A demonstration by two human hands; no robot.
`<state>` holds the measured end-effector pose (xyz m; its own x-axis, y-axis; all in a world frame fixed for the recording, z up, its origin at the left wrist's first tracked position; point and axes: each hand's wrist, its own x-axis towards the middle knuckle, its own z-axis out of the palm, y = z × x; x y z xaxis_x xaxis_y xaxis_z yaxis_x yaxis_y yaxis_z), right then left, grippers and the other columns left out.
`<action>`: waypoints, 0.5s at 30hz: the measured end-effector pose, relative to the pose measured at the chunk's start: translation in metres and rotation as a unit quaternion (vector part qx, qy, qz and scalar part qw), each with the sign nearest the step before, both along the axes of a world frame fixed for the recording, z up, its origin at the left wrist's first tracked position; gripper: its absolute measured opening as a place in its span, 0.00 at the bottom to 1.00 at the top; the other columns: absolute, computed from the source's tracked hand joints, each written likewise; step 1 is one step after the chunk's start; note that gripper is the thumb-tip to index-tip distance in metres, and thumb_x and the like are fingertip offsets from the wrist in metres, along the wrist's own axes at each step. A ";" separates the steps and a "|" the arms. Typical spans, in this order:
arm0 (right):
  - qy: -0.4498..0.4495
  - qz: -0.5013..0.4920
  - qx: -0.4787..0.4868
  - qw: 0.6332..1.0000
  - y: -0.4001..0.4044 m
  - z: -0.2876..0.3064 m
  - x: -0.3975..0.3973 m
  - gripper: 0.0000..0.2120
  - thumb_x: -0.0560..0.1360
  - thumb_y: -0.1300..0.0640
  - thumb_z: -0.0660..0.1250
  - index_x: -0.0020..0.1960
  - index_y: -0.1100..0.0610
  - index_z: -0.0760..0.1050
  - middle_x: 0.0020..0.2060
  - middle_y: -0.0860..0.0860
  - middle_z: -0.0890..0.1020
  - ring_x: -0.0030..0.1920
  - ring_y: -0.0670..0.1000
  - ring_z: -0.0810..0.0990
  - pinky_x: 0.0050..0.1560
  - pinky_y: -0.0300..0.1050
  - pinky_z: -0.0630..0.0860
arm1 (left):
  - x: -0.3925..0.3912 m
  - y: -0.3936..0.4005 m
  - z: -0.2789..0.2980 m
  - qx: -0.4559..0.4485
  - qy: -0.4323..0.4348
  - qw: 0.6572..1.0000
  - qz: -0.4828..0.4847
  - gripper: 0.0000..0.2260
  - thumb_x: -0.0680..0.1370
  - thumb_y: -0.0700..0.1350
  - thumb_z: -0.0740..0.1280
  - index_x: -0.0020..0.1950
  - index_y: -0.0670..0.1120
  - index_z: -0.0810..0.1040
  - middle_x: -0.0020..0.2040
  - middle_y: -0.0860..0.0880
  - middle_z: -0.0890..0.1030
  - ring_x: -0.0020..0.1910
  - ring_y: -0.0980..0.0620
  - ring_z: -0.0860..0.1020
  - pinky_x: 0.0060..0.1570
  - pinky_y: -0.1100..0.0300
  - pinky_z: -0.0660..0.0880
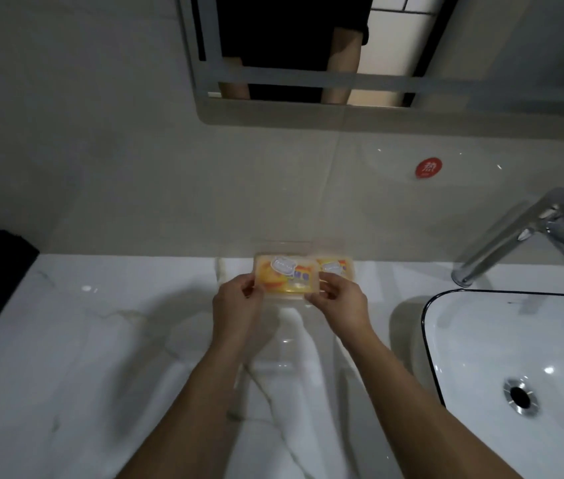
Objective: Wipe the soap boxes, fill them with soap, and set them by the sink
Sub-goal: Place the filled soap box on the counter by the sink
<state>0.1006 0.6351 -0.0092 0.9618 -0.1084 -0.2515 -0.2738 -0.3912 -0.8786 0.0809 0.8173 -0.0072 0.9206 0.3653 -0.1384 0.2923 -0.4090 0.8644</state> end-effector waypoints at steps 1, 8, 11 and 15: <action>0.003 0.005 0.000 1.000 0.002 -0.004 0.008 0.23 0.69 0.61 0.78 0.64 0.57 0.80 0.44 0.46 0.84 0.42 0.46 0.83 0.52 0.38 0.79 | 0.008 0.002 -0.004 0.004 0.001 1.000 -0.001 0.11 0.77 0.41 0.68 0.58 0.46 0.84 0.52 0.48 0.86 0.51 0.51 0.82 0.52 0.64 0.74; 0.043 0.015 -0.016 0.999 0.018 -0.029 0.064 0.25 0.71 0.67 0.77 0.66 0.65 0.76 0.57 0.62 0.83 0.55 0.61 0.84 0.62 0.58 0.78 | 0.053 0.006 -0.026 0.025 -0.019 0.999 0.005 0.13 0.76 0.36 0.66 0.59 0.45 0.81 0.52 0.45 0.84 0.50 0.49 0.81 0.45 0.74 0.67; 0.028 0.040 -0.081 0.996 0.019 -0.038 0.079 0.23 0.71 0.62 0.77 0.65 0.61 0.78 0.56 0.59 0.84 0.54 0.58 0.84 0.61 0.57 0.77 | 0.072 0.006 -0.035 0.052 0.024 0.998 -0.005 0.18 0.77 0.38 0.64 0.65 0.50 0.78 0.55 0.44 0.84 0.55 0.45 0.81 0.54 0.60 0.74; 0.004 0.081 -0.155 0.985 0.020 -0.040 0.087 0.21 0.73 0.58 0.76 0.65 0.59 0.79 0.55 0.57 0.85 0.53 0.55 0.84 0.60 0.51 0.78 | 0.084 0.005 -0.048 0.052 0.039 0.998 -0.027 0.21 0.78 0.37 0.65 0.70 0.48 0.74 0.61 0.44 0.82 0.60 0.45 0.79 0.60 0.56 0.73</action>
<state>0.1879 0.6552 -0.0494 0.9706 -0.0268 -0.2390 -0.1932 -0.6787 -0.7085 0.1649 0.8226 -0.0547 0.9271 0.3318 -0.1744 0.3322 -0.5117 0.7923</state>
